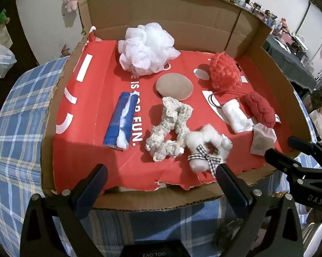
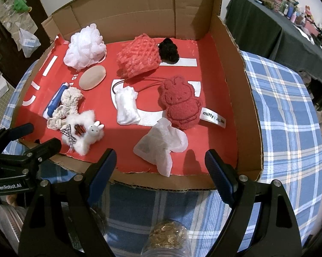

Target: Organize soft objects

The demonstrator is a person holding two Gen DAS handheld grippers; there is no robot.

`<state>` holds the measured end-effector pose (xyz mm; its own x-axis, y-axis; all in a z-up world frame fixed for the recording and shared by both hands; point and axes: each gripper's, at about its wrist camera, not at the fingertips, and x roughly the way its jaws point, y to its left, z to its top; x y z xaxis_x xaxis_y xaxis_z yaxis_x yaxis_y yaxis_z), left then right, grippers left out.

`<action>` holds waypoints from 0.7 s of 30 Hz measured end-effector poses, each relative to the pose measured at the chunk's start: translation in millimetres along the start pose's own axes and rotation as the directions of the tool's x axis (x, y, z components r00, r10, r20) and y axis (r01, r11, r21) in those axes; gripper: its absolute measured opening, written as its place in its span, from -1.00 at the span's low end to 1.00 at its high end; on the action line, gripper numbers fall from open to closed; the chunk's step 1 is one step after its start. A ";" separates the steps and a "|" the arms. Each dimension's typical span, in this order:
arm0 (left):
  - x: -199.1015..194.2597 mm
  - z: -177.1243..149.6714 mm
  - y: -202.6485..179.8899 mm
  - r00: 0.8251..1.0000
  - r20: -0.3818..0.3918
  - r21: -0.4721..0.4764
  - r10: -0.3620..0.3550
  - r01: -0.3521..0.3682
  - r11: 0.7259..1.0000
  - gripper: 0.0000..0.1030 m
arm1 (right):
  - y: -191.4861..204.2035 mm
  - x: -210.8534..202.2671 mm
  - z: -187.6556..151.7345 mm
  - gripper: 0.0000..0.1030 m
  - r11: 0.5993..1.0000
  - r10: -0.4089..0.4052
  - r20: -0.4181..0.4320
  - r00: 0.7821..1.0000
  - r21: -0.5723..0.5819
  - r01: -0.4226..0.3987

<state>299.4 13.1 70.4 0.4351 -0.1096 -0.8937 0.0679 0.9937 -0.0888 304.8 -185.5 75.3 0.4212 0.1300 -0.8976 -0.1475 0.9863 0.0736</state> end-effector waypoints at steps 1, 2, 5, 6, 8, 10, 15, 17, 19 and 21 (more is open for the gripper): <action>0.1 0.0 0.5 1.000 -0.001 -0.002 0.000 0.000 1.000 1.00 | 0.0 0.0 0.0 0.64 1.000 0.000 0.001 1.000 0.000 0.000; 0.3 0.2 0.7 1.000 -0.001 -0.004 0.000 0.000 1.000 1.00 | -0.1 -0.2 -0.1 0.64 1.000 0.000 0.001 1.000 0.001 0.000; 0.2 0.8 1.4 1.000 0.000 -0.006 0.002 -0.002 1.000 1.00 | -0.2 -0.4 -0.3 0.64 1.000 -0.001 0.001 1.000 0.002 0.001; 0.3 0.8 1.2 1.000 0.001 -0.005 0.003 -0.003 1.000 1.00 | -0.2 -0.3 -0.2 0.64 1.000 -0.001 0.001 1.000 0.002 0.001; 0.3 0.6 0.7 1.000 0.002 -0.002 0.005 -0.005 1.000 1.00 | -1.0 -0.3 0.2 0.64 1.000 -0.002 0.002 1.000 0.002 0.002; 0.0 0.4 0.7 1.000 0.005 0.000 0.008 -0.008 1.000 1.00 | -0.6 0.0 0.1 0.64 1.000 -0.002 0.002 1.000 0.002 0.002; -0.4 0.0 -0.6 1.000 0.007 0.002 0.007 -0.007 1.000 1.00 | 0.1 0.1 0.0 0.64 1.000 -0.001 0.002 1.000 0.002 0.001; -0.6 -0.1 -0.6 1.000 0.007 0.002 0.007 -0.007 1.000 1.00 | -0.5 0.2 0.3 0.64 1.000 -0.002 0.002 1.000 0.002 0.002; -0.5 -0.2 -0.7 1.000 0.007 0.002 0.008 -0.008 1.000 1.00 | 0.3 0.2 0.0 0.64 1.000 -0.003 0.003 1.000 0.001 0.003; -0.5 -0.3 -0.8 1.000 0.007 0.003 0.008 -0.008 1.000 0.99 | 0.1 0.2 0.0 0.64 1.000 -0.003 0.003 1.000 0.000 0.003</action>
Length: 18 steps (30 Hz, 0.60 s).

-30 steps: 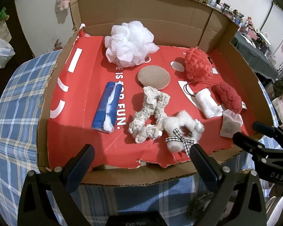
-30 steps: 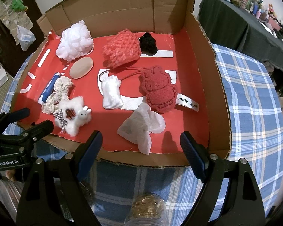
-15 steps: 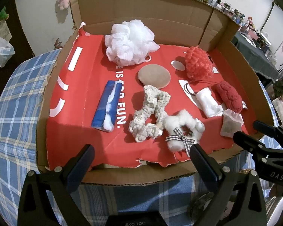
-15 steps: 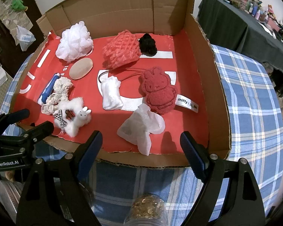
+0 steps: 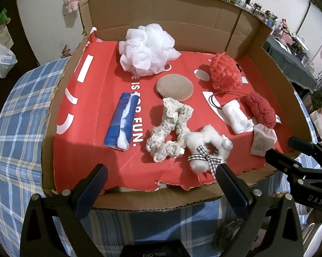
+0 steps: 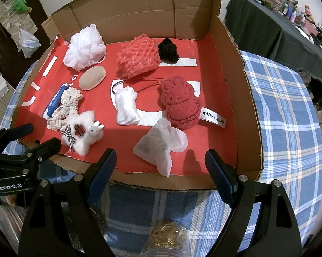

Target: Organize soft objects

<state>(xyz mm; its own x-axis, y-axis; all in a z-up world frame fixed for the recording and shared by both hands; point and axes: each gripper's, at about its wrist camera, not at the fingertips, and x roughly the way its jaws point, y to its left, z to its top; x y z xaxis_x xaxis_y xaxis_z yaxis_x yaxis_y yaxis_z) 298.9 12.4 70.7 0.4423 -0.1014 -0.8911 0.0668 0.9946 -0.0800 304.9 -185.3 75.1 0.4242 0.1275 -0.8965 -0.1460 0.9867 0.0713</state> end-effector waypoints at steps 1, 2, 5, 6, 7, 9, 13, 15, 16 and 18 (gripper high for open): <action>0.0 -0.1 0.0 1.000 0.001 -0.001 0.000 0.000 1.000 1.00 | 0.0 0.0 -0.1 0.64 1.000 0.000 0.000 1.000 0.001 0.000; 0.0 -0.1 0.0 1.000 0.001 -0.001 0.000 0.000 1.000 1.00 | 0.2 0.0 -0.1 0.64 1.000 0.000 0.000 1.000 0.001 0.000; -0.1 0.1 0.0 1.000 0.001 -0.001 0.001 -0.001 1.000 0.99 | 0.3 0.0 -0.2 0.64 1.000 0.000 0.000 1.000 0.001 0.000; 0.0 0.0 -0.2 1.000 0.001 0.000 0.001 -0.001 1.000 1.00 | 0.2 0.0 -0.2 0.64 1.000 0.000 0.001 1.000 0.001 0.000; 0.3 0.1 0.2 1.000 0.000 0.001 0.001 -0.001 1.000 1.00 | 0.4 0.0 -0.3 0.64 1.000 0.000 0.001 1.000 0.001 0.000; 0.2 -0.2 0.0 1.000 0.000 0.000 0.002 -0.002 1.000 1.00 | 0.3 -0.1 -0.3 0.64 1.000 0.000 0.002 1.000 0.000 0.000; 0.1 0.0 0.1 1.000 0.001 0.000 0.003 -0.003 1.000 1.00 | 0.3 -0.6 -0.4 0.64 1.000 -0.001 0.003 1.000 -0.001 0.001; 0.1 0.2 0.1 1.000 0.001 0.000 0.003 -0.003 1.000 1.00 | 0.2 -0.6 -0.3 0.64 1.000 -0.001 0.003 1.000 0.000 0.001; 0.2 0.5 0.9 1.000 0.001 -0.001 0.004 -0.004 1.000 1.00 | -0.4 -0.6 0.0 0.64 1.000 -0.001 0.003 1.000 0.000 0.001; 0.1 0.1 0.1 1.000 0.001 -0.001 0.005 -0.005 1.000 0.99 | 0.2 -0.8 -0.4 0.64 1.000 -0.001 0.004 1.000 0.000 0.001</action>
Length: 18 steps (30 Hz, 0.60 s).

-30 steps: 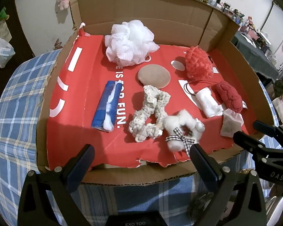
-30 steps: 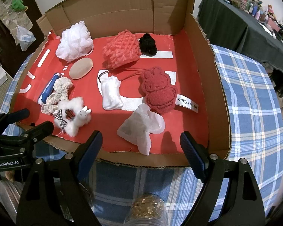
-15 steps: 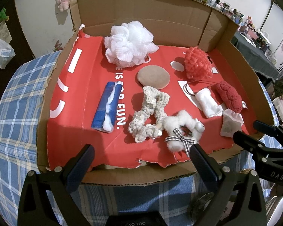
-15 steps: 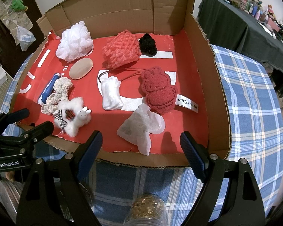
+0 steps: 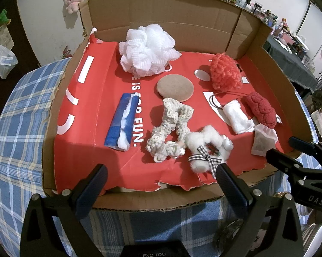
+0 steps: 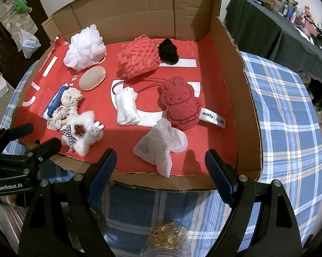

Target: Organize soft objects

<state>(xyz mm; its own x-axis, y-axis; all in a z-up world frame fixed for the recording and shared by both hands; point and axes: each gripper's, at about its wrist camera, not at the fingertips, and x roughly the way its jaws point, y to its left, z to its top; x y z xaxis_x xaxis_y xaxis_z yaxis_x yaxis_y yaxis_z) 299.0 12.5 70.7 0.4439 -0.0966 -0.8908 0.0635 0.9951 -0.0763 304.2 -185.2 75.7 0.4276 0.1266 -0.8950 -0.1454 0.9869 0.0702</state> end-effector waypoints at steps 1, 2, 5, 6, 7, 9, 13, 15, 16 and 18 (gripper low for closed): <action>-0.1 0.1 0.1 1.000 0.000 0.001 0.000 0.000 1.000 1.00 | 0.1 0.0 0.0 0.64 1.000 0.000 0.000 1.000 0.000 0.000; 0.0 0.1 0.1 1.000 0.000 0.001 0.000 0.000 1.000 0.99 | 0.2 0.0 0.0 0.64 1.000 0.000 0.000 1.000 -0.001 0.000; -0.1 -0.1 -0.3 1.000 0.000 -0.001 0.003 -0.003 1.000 0.99 | 0.2 0.0 0.1 0.64 1.000 0.000 0.001 1.000 -0.001 0.000; 0.0 -0.2 -0.3 1.000 0.000 0.000 0.003 -0.003 1.000 0.99 | 0.1 0.0 0.0 0.64 1.000 -0.001 0.002 1.000 -0.001 0.001; 0.1 -0.3 -0.3 1.000 0.001 0.000 0.002 -0.002 1.000 0.99 | -0.4 0.1 0.2 0.64 1.000 -0.001 0.002 1.000 0.000 0.001; 0.4 -0.4 -0.7 1.000 0.000 0.000 0.002 -0.002 1.000 0.99 | 0.4 0.0 -0.3 0.64 1.000 -0.001 0.002 1.000 0.000 0.001; 0.7 -0.1 -1.3 1.000 0.001 0.003 0.007 -0.007 1.000 0.99 | 0.7 -0.3 -0.5 0.64 1.000 0.002 0.002 1.000 -0.003 -0.002; -1.2 -0.4 -0.1 1.000 0.008 0.004 0.009 -0.009 1.000 0.99 | 0.3 -2.6 -0.3 0.64 1.000 0.010 0.010 1.000 -0.002 -0.010; -3.2 -0.7 0.9 1.000 0.016 0.000 0.012 -0.012 1.000 0.99 | -0.1 -4.3 -0.3 0.64 1.000 0.014 0.017 1.000 -0.002 -0.014; -9.0 -1.3 4.1 0.999 0.044 -0.008 0.022 -0.021 1.000 1.00 | -0.4 -10.5 -0.1 0.64 1.000 0.014 0.036 0.999 -0.009 -0.014</action>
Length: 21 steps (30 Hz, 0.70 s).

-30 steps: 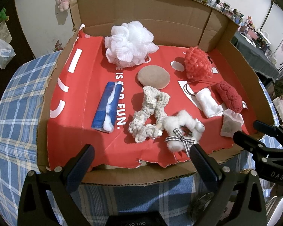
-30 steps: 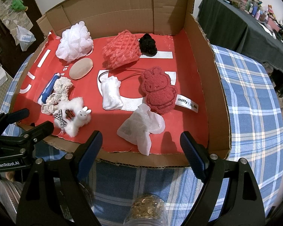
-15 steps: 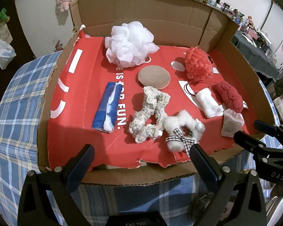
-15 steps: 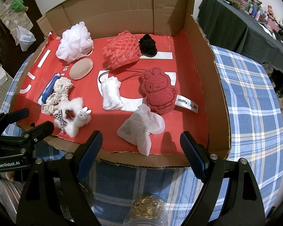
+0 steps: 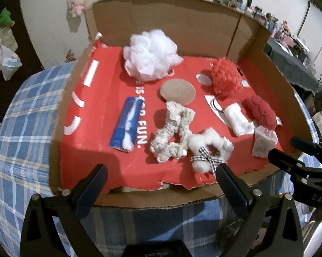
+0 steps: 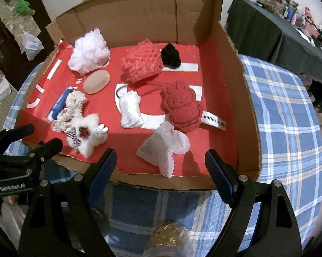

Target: Organize soft objects

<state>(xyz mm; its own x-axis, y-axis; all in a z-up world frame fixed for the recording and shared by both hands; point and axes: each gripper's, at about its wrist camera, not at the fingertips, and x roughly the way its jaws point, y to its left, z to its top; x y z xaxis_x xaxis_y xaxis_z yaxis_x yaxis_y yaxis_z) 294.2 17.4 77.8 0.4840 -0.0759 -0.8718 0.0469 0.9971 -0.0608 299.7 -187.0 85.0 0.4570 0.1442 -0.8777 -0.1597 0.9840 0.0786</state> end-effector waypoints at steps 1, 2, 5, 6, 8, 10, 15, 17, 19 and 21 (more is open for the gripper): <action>-3.1 0.5 2.7 1.000 0.010 -0.003 0.003 -0.003 1.000 0.99 | -0.5 -5.0 0.1 0.64 1.000 -0.008 0.012 1.000 -0.006 0.008; -9.5 0.4 7.6 1.000 0.029 -0.017 0.002 -0.001 1.000 0.99 | -0.7 -10.1 0.2 0.64 1.000 -0.016 0.026 1.000 -0.009 0.017; -34.7 -2.7 23.5 0.996 0.090 -0.057 -0.006 0.011 0.998 0.99 | -6.2 -38.3 -0.5 0.64 0.999 -0.041 0.094 0.995 0.000 0.041; -43.8 -4.7 27.2 0.994 0.111 -0.063 -0.005 0.012 0.998 0.99 | -8.4 -47.5 -1.4 0.64 0.999 -0.043 0.111 0.993 0.007 0.043; -67.6 -12.5 29.5 0.985 0.170 -0.067 0.003 0.009 0.998 1.00 | -13.0 -70.0 -5.7 0.64 0.999 -0.050 0.156 0.986 0.020 0.048; -89.5 -23.7 29.1 0.974 0.227 -0.056 0.013 0.000 0.998 1.00 | -15.9 -95.4 -16.6 0.64 0.997 -0.072 0.217 0.973 0.024 0.069; -140.8 -73.1 8.1 0.930 0.366 -0.004 -0.029 0.033 0.999 1.00 | -7.9 -145.3 -66.0 0.88 0.998 -0.058 0.350 0.935 0.005 0.060; -150.6 -96.2 -0.7 0.920 0.387 0.017 -0.062 0.060 0.998 1.00 | -0.9 -156.7 -90.1 0.90 0.999 -0.038 0.383 0.923 -0.010 0.046; -154.6 -118.3 -5.6 0.913 0.398 0.022 -0.087 0.085 0.996 1.00 | 7.3 -162.5 -117.3 0.90 0.999 -0.014 0.407 0.914 -0.028 0.028; -151.0 -136.6 -12.3 0.909 0.406 0.023 -0.095 0.093 0.995 1.00 | 12.7 -161.8 -141.7 0.94 0.999 -0.004 0.421 0.907 -0.036 0.021</action>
<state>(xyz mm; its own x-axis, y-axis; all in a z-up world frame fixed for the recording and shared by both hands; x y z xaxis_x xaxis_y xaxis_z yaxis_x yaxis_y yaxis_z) 101.1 18.2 143.7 0.7901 -0.1679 -0.5895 0.1120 0.9851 -0.1304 99.8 -212.6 161.0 0.7838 0.1705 -0.5971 -0.1810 0.9825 0.0429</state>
